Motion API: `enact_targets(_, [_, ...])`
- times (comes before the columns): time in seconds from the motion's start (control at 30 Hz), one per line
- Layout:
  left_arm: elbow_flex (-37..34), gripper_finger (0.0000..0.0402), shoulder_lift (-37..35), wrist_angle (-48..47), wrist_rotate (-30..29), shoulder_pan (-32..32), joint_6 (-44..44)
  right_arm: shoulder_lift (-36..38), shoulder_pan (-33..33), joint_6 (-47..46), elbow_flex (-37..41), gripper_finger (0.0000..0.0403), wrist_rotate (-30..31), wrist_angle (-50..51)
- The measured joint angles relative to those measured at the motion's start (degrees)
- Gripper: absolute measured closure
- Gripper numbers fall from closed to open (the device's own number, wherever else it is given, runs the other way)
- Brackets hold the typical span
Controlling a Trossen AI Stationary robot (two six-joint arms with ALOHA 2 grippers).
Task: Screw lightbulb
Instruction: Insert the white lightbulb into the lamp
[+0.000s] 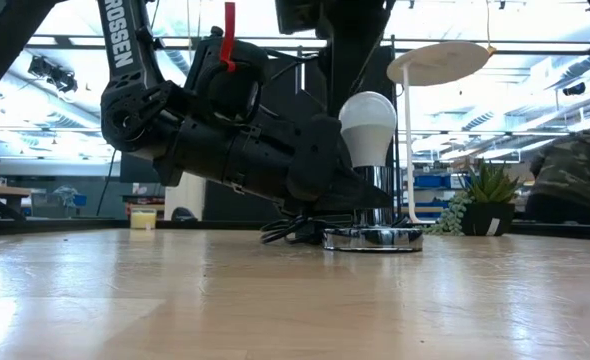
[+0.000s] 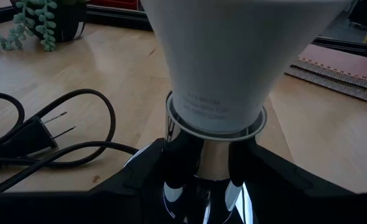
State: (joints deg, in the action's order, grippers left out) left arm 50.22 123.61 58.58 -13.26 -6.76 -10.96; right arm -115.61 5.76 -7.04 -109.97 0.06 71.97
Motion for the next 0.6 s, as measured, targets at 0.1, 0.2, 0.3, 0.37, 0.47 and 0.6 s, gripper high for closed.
enact_targets(0.1, [0.0, 0.0211, 0.0, 0.0, 0.0, 0.0, 0.0, 0.0, 0.0, 0.6, -2.6, 0.0022, 0.2, 2.3])
enact_targets(0.2, [0.0, 0.0211, 0.0, 0.0, 0.0, 0.0, 0.0, 0.7, 0.2, 0.5, -3.8, 0.0028, 1.6, 5.3])
enact_targets(0.3, [0.0, 0.0211, 0.0, 0.0, 0.0, 0.0, 0.0, 3.6, 0.5, -0.2, -2.0, 0.0029, 3.9, 5.6])
enact_targets(0.37, [0.0, 0.0211, 0.0, -0.1, 0.0, 0.0, 0.1, 6.5, 0.5, -1.2, 0.3, 0.0029, 5.6, 5.3])
enact_targets(0.47, [0.0, 0.0211, 0.0, -0.1, 0.0, 0.0, 0.1, 13.1, 0.5, -3.9, 6.8, 0.0029, 7.9, 0.8])
enact_targets(0.6, [0.0, 0.0211, 0.0, -0.1, 0.0, -0.1, 0.2, 24.2, 1.3, -7.8, 21.4, 0.0029, 10.2, -12.8])
